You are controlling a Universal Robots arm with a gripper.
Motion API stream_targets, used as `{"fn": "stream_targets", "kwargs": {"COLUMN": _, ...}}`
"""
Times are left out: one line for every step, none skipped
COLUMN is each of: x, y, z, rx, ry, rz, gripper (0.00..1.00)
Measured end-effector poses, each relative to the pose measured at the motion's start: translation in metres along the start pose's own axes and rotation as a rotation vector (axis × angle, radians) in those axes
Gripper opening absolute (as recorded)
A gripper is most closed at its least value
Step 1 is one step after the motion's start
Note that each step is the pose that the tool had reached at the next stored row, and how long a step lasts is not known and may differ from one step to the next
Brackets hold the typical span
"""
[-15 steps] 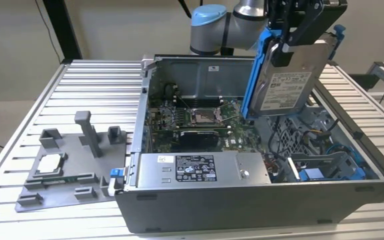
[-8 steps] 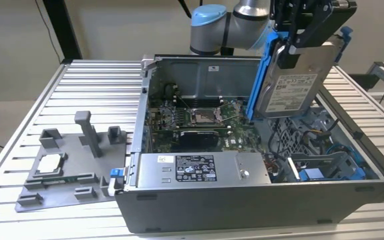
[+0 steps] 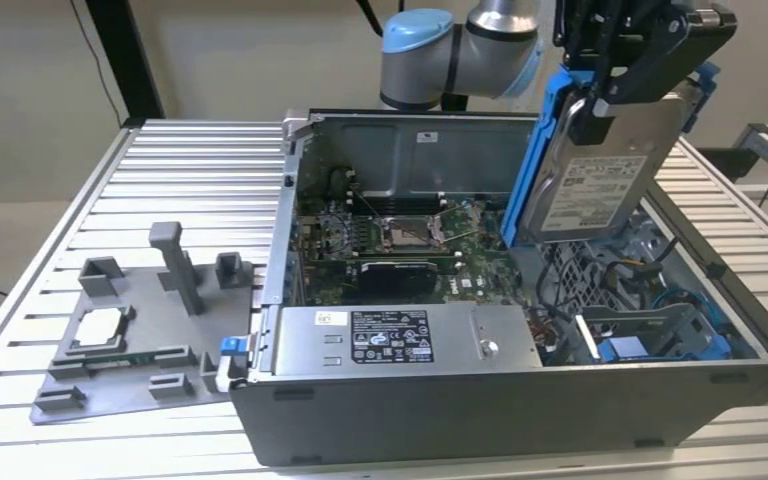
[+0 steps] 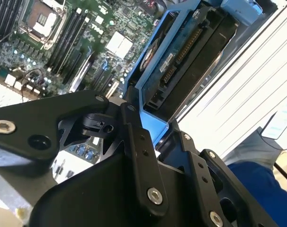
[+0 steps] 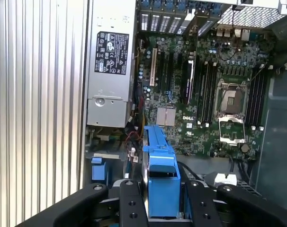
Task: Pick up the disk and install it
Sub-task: 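Pick up the disk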
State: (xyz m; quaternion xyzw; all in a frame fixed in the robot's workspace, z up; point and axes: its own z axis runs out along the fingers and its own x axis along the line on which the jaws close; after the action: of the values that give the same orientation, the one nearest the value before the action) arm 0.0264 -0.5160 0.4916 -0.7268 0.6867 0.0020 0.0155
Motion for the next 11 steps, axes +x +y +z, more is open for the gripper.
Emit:
{"fn": "stream_targets", "kwargs": {"x": 0.0013, "y": -0.0013, "z": 0.0001, "rx": -0.0017, "ry": -0.0002, "rz": 0.000, "gripper": 0.00}}
{"fn": "stream_targets", "kwargs": {"x": 0.0025, "y": -0.0027, "z": 0.0002, "rx": -0.0031, "ry": -0.0003, "rz": 0.000, "gripper": 0.00}}
{"fn": "stream_targets", "kwargs": {"x": 0.0039, "y": -0.0048, "z": 0.0003, "rx": -0.0041, "ry": -0.0003, "rz": 0.000, "gripper": 0.00}}
{"fn": "stream_targets", "kwargs": {"x": 0.0052, "y": -0.0069, "z": 0.0004, "rx": -0.0048, "ry": -0.0004, "rz": 0.000, "gripper": 0.00}}
{"fn": "stream_targets", "kwargs": {"x": 0.0064, "y": -0.0093, "z": 0.0006, "rx": -0.0054, "ry": -0.0004, "rz": 0.000, "gripper": 0.00}}
{"fn": "stream_targets", "kwargs": {"x": 0.0077, "y": -0.0116, "z": 0.0007, "rx": -0.0061, "ry": -0.0005, "rz": 0.000, "gripper": 0.00}}
{"fn": "stream_targets", "kwargs": {"x": 0.0089, "y": -0.0139, "z": 0.0007, "rx": -0.0068, "ry": -0.0005, "rz": 0.000, "gripper": 0.00}}
{"fn": "stream_targets", "kwargs": {"x": 0.0103, "y": -0.0163, "z": 0.0008, "rx": -0.0075, "ry": -0.0005, "rz": 0.000, "gripper": 0.00}}
{"fn": "stream_targets", "kwargs": {"x": 0.0118, "y": -0.0186, "z": 0.0008, "rx": -0.0083, "ry": -0.0005, "rz": 0.000, "gripper": 0.00}}
{"fn": "stream_targets", "kwargs": {"x": 0.0134, "y": -0.0206, "z": 0.0008, "rx": -0.0090, "ry": -0.0005, "rz": 0.000, "gripper": 0.00}}
{"fn": "stream_targets", "kwargs": {"x": 0.0153, "y": -0.0225, "z": 0.0008, "rx": -0.0099, "ry": -0.0005, "rz": 0.000, "gripper": 0.00}}
